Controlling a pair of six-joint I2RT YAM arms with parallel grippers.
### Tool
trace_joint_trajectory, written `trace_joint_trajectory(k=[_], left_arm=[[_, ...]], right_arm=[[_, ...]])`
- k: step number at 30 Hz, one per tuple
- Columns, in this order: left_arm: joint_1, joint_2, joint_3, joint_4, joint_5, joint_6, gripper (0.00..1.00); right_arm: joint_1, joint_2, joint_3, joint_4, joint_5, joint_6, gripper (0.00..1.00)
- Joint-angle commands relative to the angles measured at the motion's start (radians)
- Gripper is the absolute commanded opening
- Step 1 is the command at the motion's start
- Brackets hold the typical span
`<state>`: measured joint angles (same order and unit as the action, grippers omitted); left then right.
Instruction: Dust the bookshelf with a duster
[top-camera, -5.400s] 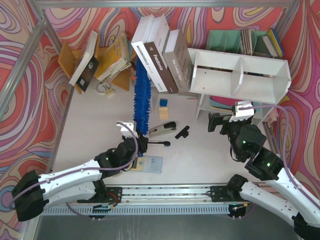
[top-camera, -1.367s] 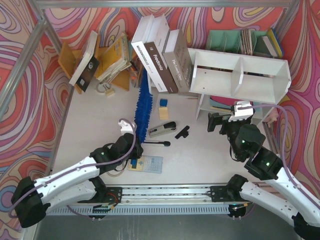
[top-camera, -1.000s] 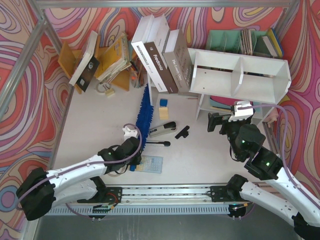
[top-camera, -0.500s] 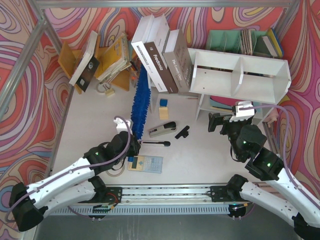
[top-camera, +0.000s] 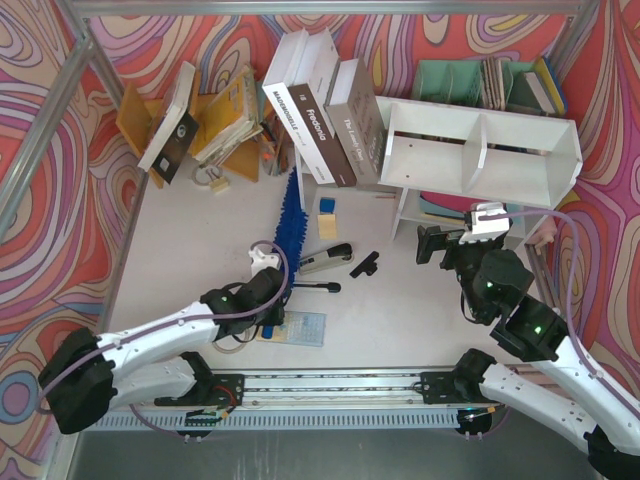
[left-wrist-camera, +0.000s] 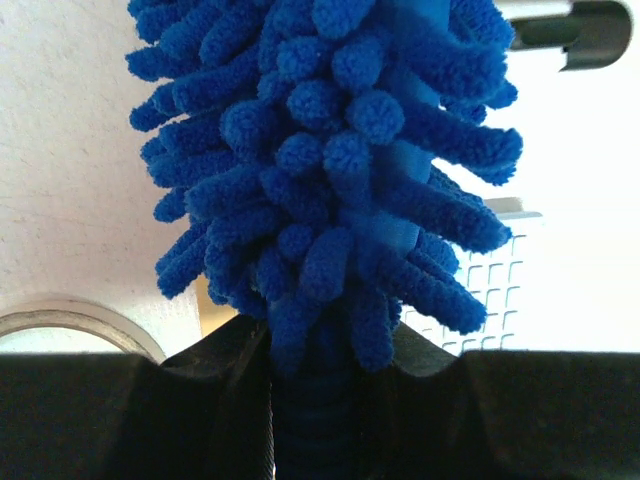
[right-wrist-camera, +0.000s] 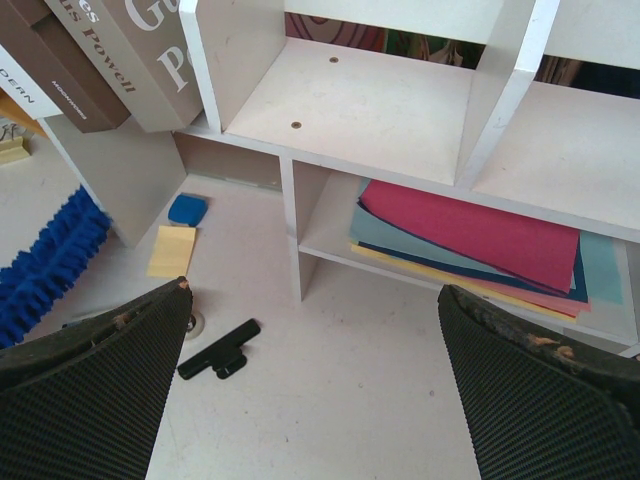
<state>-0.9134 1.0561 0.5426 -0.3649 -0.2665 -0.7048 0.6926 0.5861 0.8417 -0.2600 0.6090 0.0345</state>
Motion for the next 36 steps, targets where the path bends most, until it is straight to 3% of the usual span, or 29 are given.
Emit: trace_joint_trajectory(k=[1,7,13,17,26,36], left_arm=[[-0.001,0.041,-0.003,0.038,0.051,-0.004,0.0],[-0.001,-0.004,0.035,-0.008,-0.01,0.021,0.0],[0.0,-0.165,0.056,-0.035,-0.087,0.033,0.0],[0.0,-0.223,0.045,-0.006,-0.062,0.025,0.0],[0.0,-0.104,0.0,0.043,0.079,0.004,0.0],[0.003,0.007,-0.008,0.03,0.054,-0.012,0.0]], right_arm=[[-0.004,-0.01,-0.003,0.004,0.011,0.005,0.99],[-0.003,-0.01,-0.003,0.004,0.011,0.006,0.99],[-0.002,-0.013,-0.002,0.003,0.011,0.005,0.99],[-0.004,-0.017,-0.003,0.003,0.011,0.007,0.99],[-0.003,-0.013,-0.003,0.002,0.01,0.007,0.99],[-0.004,-0.016,-0.001,0.001,0.008,0.007,0.99]])
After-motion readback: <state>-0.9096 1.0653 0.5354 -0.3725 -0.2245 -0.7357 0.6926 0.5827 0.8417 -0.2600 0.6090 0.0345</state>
